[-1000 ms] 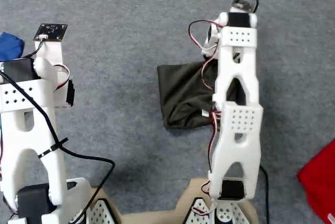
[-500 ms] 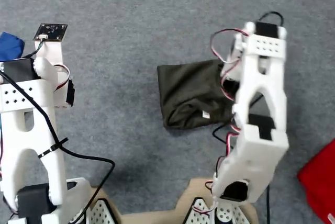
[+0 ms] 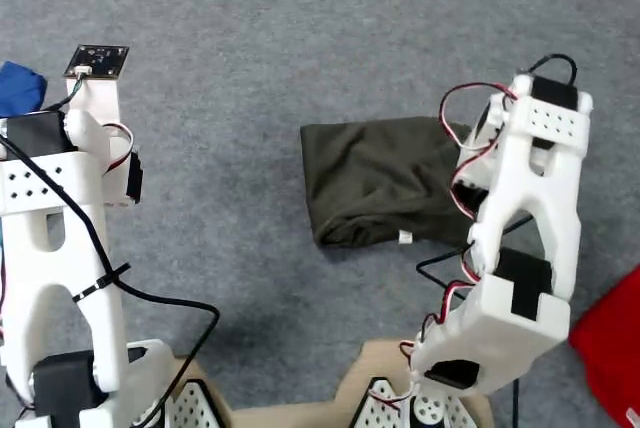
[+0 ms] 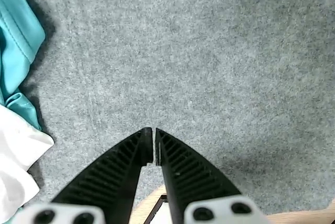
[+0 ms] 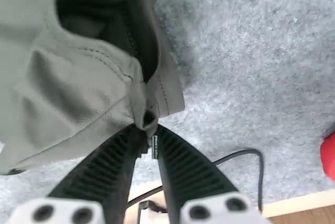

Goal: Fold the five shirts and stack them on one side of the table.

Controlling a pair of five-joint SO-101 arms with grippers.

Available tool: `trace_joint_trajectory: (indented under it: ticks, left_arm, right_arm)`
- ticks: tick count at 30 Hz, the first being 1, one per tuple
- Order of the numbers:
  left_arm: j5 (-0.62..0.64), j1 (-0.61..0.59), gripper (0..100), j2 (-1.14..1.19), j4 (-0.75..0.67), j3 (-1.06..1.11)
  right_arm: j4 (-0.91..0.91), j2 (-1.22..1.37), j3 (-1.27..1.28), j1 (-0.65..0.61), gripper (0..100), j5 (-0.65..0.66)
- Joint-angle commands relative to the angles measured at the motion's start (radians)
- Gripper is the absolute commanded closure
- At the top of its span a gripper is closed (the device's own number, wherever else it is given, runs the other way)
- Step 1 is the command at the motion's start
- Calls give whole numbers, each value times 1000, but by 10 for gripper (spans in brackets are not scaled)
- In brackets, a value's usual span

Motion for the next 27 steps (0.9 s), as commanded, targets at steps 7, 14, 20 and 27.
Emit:
trace_joint_trajectory:
  ticks: [7,14,20,27]
  left_arm:
    - [-6,-5,968,-10,-11,-14]
    - [3,71,968,-8,-12,-15]
    - [226,269,968,-1,-180,-69]
    - [402,540,972,125,-548,5]
  right_arm:
    - [-60,-74,15,64,989,120]
    - [-5,-85,8,58,825,180]
    - [98,-219,-67,58,897,180]
    - [-11,-239,2,-122,994,97]
